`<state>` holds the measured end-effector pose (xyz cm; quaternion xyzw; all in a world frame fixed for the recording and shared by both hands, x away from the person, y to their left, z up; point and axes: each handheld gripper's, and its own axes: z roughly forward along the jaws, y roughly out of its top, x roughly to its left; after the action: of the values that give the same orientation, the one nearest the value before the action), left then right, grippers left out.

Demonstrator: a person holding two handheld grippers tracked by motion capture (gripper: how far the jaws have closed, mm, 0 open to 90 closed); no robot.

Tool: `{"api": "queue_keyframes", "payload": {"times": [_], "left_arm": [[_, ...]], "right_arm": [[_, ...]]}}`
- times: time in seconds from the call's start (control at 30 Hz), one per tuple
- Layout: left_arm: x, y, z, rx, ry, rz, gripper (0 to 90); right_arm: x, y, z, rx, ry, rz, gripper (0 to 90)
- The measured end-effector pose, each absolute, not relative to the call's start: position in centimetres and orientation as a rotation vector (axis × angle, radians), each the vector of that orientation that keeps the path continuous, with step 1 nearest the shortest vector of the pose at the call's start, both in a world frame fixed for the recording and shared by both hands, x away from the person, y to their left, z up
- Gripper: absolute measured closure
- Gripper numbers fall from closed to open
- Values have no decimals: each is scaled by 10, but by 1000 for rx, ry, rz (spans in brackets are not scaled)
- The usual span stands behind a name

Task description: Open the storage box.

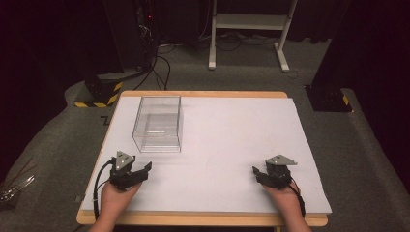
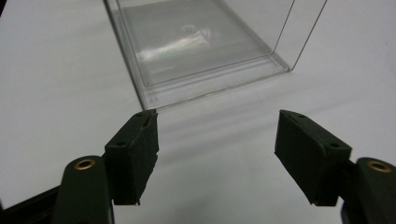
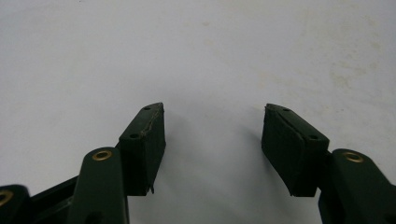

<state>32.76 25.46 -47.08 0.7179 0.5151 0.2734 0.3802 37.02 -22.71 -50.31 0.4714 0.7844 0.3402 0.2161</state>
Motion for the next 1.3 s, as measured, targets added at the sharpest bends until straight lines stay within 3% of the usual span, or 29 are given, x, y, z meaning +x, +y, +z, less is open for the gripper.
{"api": "queue_keyframes", "payload": {"times": [0.9,1.3], "left_arm": [[372,216,-458,1754,1392,808,196],[385,212,-462,1704,1425,799,196]], "right_arm": [[370,-227,-503,1297,2181,947,395],[370,-227,-503,1294,2185,949,395]]}}
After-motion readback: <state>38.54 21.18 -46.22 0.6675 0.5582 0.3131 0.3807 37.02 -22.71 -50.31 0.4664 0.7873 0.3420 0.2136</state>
